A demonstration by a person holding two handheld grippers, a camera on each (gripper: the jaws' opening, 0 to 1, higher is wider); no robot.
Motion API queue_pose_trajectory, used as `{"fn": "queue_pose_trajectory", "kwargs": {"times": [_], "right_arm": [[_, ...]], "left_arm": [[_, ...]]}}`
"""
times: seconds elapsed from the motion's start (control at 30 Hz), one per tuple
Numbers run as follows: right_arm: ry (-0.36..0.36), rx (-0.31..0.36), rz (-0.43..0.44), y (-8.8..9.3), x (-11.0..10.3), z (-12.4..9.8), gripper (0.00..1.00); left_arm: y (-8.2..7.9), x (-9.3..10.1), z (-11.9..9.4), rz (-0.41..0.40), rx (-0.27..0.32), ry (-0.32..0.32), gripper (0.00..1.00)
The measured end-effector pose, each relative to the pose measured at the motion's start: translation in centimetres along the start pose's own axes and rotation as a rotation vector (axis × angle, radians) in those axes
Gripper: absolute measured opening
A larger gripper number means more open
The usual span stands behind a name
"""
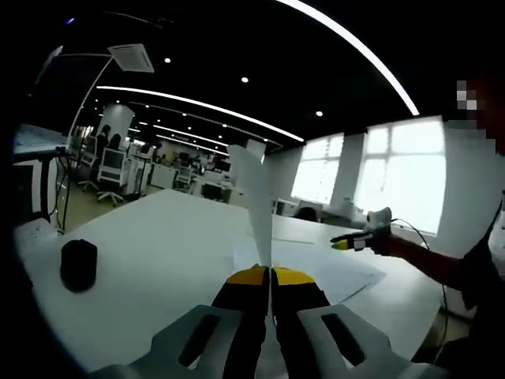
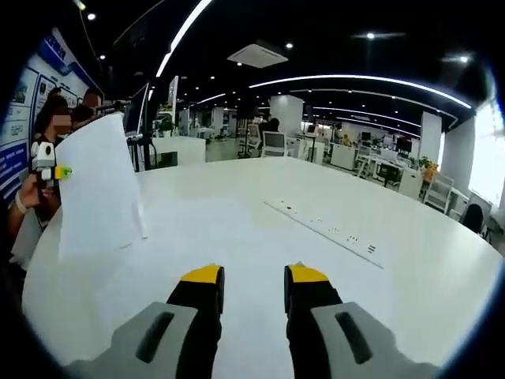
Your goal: Organize the stack of printing papers by aligning and flattening the scattered papers on the table
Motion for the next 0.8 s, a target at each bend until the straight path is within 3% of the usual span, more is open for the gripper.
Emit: {"fn": "queue_pose_trajectory", "kwargs": {"times": [0.8], "right_arm": [[0.032,0.030,0.028,0.2,2.3,0.8,0.26]], "left_arm": [[0.2,-0.1,0.1,0.006,-0.007,0.001,0.06]]}}
Point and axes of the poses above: the point that each gripper's makers call its tool centre point, and the gripper's own axes: z roughly forward along the fingers, x roughly to its right, y roughly out of its underside, the point moved 6 cm from there along -z, roughly backward along the fingers, and after that the axes turned 15 degrees about -y, right-handed, at the moved point
